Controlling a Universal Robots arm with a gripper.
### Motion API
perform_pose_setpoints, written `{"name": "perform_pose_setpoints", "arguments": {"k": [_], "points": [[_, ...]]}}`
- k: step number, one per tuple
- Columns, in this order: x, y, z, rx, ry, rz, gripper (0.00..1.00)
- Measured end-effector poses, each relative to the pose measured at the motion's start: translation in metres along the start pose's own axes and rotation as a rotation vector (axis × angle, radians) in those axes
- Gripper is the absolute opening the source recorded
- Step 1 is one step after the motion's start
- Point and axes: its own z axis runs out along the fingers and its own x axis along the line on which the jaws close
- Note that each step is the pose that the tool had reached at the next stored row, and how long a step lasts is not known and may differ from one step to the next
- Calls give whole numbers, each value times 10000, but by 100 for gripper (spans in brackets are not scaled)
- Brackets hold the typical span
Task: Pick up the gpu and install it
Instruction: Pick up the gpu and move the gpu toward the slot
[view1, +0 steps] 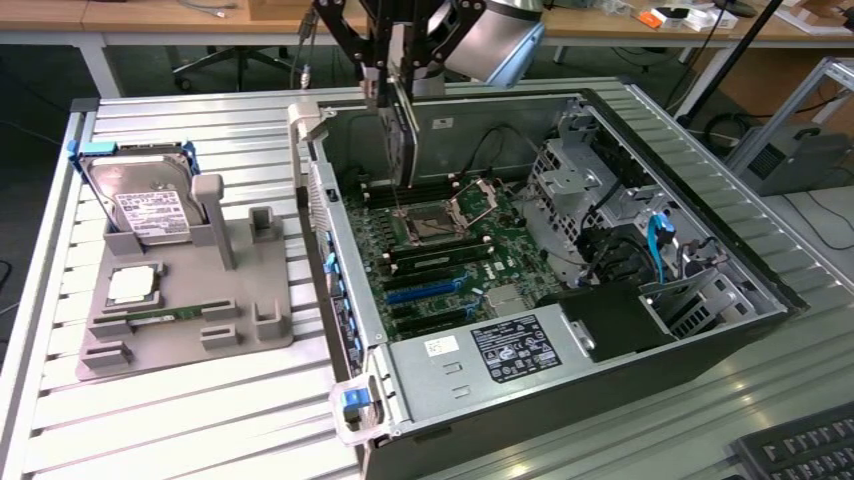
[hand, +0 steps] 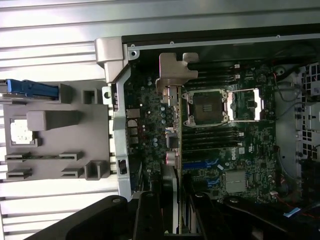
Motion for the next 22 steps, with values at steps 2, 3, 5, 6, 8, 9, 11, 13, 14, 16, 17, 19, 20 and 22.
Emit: {"name": "perform_pose_setpoints", "arguments": {"k": [2,3,5,6,8,9,11,13,14,16,17,19,20,22], "points": [[-9,1,0,3,0,0,27],[-14,1,1,4,0,0,27],[-23,2,1,5,-1,0,27],[-28,2,1,6,-1,0,27],[-39,3,2,8,-1,0,27],[-46,3,2,10,-1,0,27],[-62,4,3,12,-1,0,27],[-73,4,4,14,0,0,27],[-78,4,4,14,-1,0,27],[-87,4,5,15,-1,0,27],[-91,5,5,15,-1,0,27],[-100,5,6,16,-1,0,27],[-104,5,6,16,-1,0,27],[-137,7,8,23,-1,0,27]]}}
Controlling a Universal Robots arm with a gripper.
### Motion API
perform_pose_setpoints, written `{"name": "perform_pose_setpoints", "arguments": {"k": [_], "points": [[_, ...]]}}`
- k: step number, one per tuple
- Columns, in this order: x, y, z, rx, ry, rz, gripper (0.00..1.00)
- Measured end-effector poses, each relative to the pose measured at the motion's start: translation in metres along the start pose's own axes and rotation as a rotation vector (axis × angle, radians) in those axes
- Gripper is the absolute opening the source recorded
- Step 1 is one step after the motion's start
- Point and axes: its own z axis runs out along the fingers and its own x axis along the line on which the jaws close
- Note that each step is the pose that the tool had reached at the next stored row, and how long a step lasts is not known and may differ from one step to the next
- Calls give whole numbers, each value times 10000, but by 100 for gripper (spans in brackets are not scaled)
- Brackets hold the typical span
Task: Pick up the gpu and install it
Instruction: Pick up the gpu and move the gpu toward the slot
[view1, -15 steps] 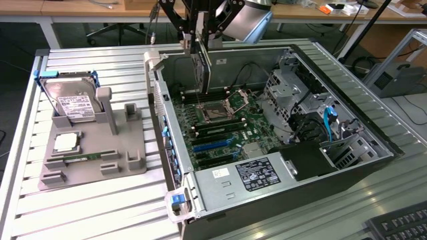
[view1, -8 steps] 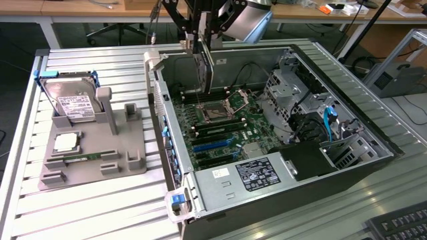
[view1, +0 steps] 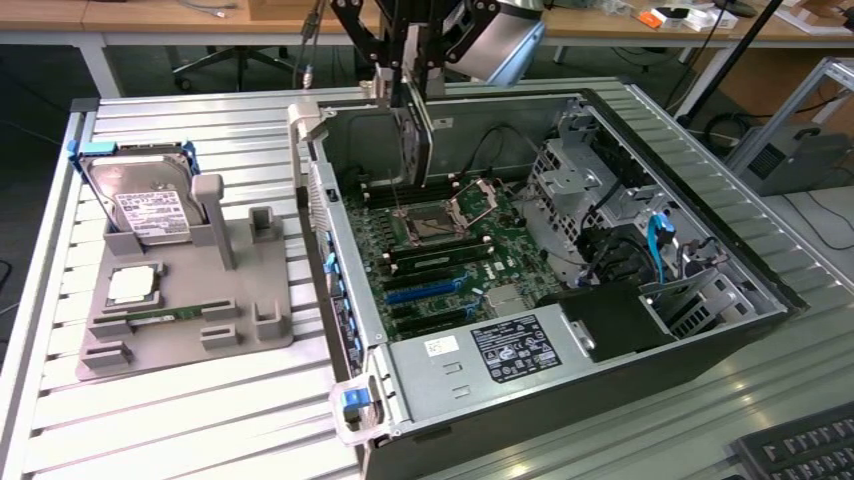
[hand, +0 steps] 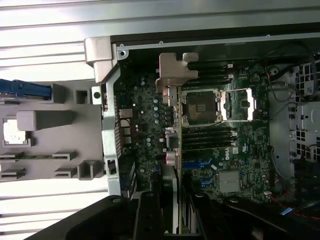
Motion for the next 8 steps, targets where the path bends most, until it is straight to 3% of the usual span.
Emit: {"name": "perform_pose_setpoints", "arguments": {"k": [8], "points": [[-213,14,13,51,-4,-1,27]]}}
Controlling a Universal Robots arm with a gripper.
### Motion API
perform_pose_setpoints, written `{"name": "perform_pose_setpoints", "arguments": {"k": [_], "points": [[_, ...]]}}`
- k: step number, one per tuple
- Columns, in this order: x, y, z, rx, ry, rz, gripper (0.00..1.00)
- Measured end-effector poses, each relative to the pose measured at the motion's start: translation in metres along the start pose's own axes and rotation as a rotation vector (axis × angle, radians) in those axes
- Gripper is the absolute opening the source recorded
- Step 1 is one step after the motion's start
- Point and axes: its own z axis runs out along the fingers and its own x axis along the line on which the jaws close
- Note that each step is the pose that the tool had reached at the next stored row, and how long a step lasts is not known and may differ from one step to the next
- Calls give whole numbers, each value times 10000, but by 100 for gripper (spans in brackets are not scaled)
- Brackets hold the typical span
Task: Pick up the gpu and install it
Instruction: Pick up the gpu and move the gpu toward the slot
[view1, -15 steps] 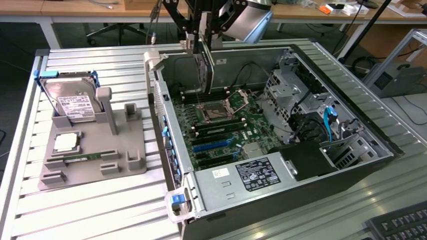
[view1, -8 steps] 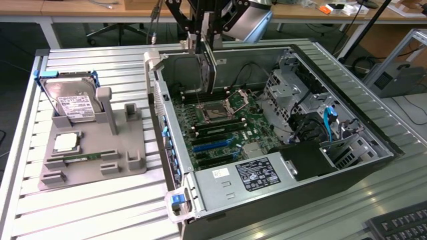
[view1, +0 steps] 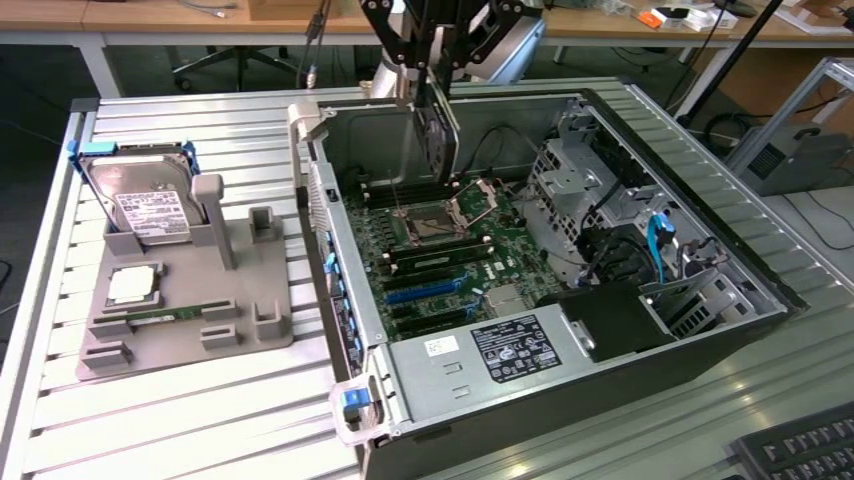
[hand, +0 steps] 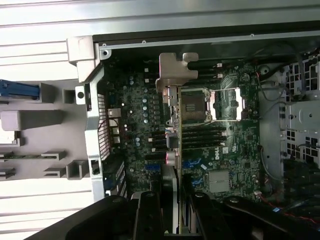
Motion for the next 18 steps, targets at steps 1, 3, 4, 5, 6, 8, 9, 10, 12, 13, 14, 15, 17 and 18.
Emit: {"name": "perform_pose_setpoints", "arguments": {"k": [1,3,4,5,6,8,9,10,12,13,14,15,17,18], "points": [[-12,1,2,3,-1,1,27],[-20,1,3,5,-1,0,27],[-24,2,4,5,-1,-1,27],[-29,2,4,6,-1,0,27],[-36,3,4,7,0,0,27],[-46,3,5,7,-1,0,27],[-49,3,5,8,-1,0,27],[-56,4,7,9,-1,0,27],[-68,5,8,14,-1,0,27],[-72,5,9,14,-1,-1,27],[-76,6,10,15,-1,-1,27],[-85,6,10,19,-2,0,27],[-90,7,11,22,-2,1,27],[-93,7,12,23,-2,0,27]]}}
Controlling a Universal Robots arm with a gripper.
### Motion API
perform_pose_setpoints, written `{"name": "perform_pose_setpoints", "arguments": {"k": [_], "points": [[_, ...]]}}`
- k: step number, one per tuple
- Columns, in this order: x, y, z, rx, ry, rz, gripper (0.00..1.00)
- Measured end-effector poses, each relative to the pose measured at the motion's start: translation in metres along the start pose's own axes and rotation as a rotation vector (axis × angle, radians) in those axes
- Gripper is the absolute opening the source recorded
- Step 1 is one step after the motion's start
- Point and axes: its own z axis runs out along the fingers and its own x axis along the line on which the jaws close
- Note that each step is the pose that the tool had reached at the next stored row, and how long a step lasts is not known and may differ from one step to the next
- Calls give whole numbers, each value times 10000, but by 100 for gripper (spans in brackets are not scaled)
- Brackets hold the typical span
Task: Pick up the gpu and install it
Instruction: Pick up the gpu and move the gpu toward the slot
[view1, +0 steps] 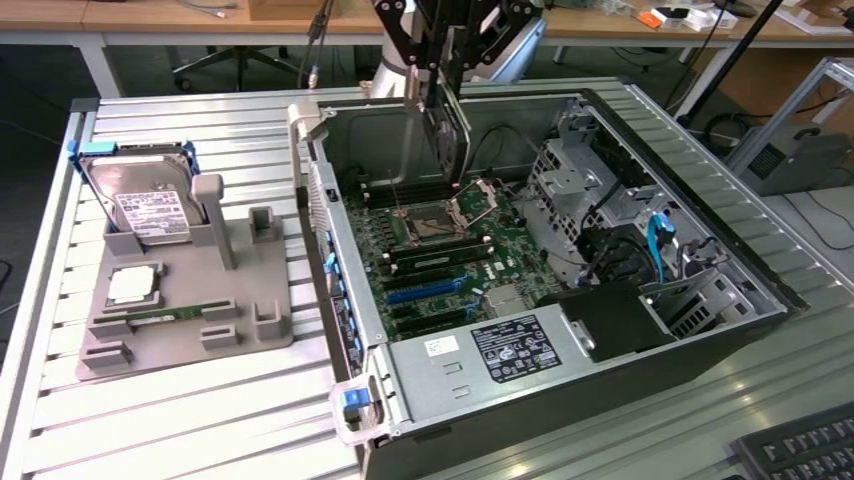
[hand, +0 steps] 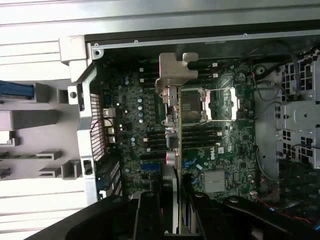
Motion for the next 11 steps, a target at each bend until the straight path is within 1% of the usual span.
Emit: {"name": "perform_pose_setpoints", "arguments": {"k": [11], "points": [[-24,1,6,1,0,-1,27]]}}
